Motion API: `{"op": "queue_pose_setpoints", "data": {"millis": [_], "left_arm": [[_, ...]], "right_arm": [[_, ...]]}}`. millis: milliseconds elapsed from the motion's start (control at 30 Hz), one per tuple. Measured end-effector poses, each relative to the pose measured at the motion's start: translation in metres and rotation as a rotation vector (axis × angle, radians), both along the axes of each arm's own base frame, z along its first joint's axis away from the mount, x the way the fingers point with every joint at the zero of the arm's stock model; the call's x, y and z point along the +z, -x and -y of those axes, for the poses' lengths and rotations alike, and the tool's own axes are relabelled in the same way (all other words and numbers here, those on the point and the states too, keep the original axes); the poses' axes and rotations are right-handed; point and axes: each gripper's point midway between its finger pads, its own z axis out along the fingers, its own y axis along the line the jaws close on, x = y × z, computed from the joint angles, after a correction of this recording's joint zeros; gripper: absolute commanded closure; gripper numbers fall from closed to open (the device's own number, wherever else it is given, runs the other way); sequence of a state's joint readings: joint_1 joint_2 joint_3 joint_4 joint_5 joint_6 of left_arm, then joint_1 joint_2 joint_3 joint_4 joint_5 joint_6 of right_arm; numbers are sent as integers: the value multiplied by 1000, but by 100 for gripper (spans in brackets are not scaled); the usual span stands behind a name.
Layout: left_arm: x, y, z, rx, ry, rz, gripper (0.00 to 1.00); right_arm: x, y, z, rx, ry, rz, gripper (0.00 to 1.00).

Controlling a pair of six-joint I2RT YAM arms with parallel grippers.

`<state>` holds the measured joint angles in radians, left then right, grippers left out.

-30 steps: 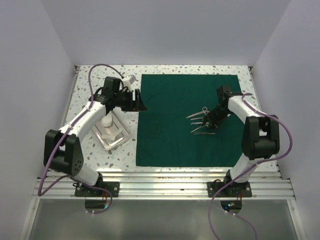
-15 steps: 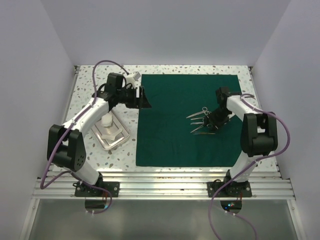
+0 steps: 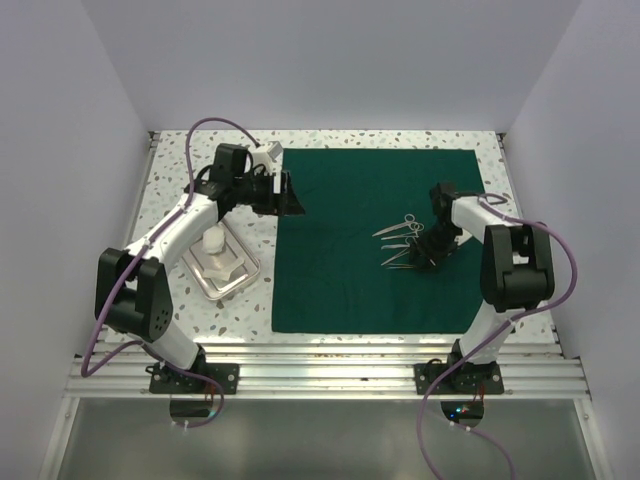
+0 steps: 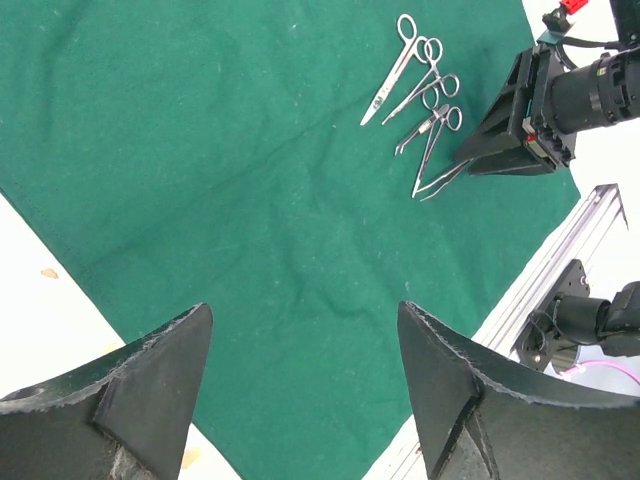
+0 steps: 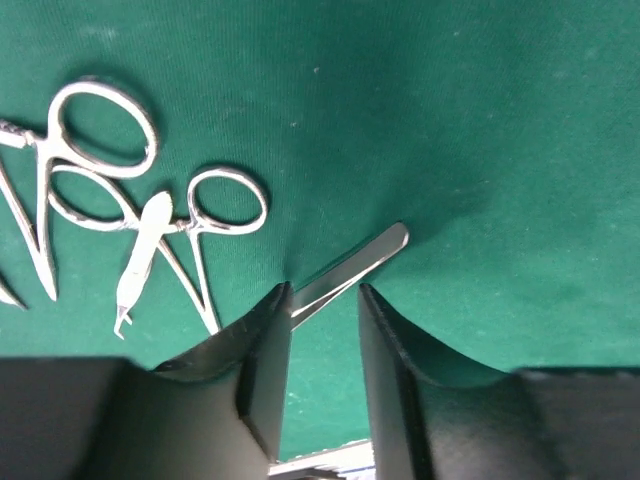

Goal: Prepare the surgical pack

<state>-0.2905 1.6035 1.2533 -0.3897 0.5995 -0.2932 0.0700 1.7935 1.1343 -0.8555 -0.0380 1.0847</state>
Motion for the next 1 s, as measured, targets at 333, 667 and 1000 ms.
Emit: {"op": "queue_pose_setpoints", "data": {"millis": [333, 667, 1000], "left_arm": [[2, 7, 8, -36, 21, -8, 12], [4, 32, 34, -142, 196, -71, 7], [33, 53, 72, -286, 330, -53, 6]], "right_arm": [[-2, -6, 2, -36, 14, 19, 100], [97, -9, -60, 529, -63, 352, 100], [145, -29, -153, 877, -405, 684, 100]]}}
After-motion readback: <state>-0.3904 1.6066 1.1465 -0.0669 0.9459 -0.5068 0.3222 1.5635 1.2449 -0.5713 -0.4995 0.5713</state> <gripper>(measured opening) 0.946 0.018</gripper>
